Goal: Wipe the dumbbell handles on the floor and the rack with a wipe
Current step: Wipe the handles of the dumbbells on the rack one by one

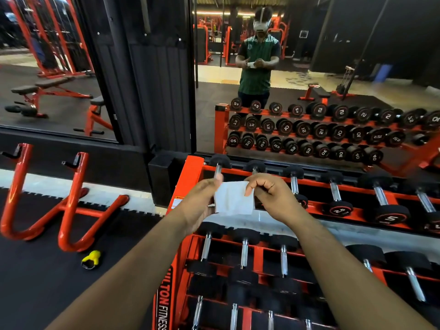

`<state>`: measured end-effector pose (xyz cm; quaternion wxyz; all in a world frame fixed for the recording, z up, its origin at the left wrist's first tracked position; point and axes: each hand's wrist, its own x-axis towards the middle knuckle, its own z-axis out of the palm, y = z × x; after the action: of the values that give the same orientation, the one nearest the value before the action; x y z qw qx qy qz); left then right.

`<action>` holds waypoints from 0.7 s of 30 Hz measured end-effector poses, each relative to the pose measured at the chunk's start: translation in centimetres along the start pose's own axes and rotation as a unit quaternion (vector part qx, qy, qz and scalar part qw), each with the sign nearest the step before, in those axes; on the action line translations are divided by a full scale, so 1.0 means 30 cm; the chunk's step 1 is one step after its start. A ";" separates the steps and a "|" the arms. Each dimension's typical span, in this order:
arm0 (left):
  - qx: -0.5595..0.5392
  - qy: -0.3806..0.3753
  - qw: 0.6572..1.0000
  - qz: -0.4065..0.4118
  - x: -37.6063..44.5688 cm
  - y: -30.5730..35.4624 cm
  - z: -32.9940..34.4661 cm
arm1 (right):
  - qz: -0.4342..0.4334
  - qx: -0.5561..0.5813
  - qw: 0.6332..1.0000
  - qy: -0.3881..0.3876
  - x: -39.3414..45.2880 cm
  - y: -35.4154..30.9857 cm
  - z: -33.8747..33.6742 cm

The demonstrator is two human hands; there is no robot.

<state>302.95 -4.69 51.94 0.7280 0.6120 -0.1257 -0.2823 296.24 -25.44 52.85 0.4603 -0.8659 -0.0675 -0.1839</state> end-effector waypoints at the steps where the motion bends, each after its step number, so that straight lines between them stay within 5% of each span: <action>1: 0.043 0.001 0.999 0.006 -0.002 -0.008 0.000 | -0.009 -0.011 1.000 0.000 0.001 0.006 0.001; 6: 0.119 0.088 0.986 0.082 0.006 -0.021 -0.037 | 0.034 -0.029 0.999 -0.027 -0.003 0.076 -0.032; 11: 0.207 0.073 0.964 0.151 0.013 -0.029 -0.084 | 0.042 -0.008 0.999 0.018 0.026 -0.003 0.028; 15: 0.232 0.019 0.952 0.199 0.021 -0.004 -0.109 | 0.069 -0.025 0.990 -0.121 0.060 -0.079 0.146; 21: 0.255 0.051 0.946 0.195 0.040 -0.003 -0.260 | 0.177 0.037 0.967 -0.182 0.022 -0.043 0.224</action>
<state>308.00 1.02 49.94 0.5937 0.7542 -0.2737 -0.0615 298.21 -19.22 50.67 0.4972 -0.8653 -0.0022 0.0635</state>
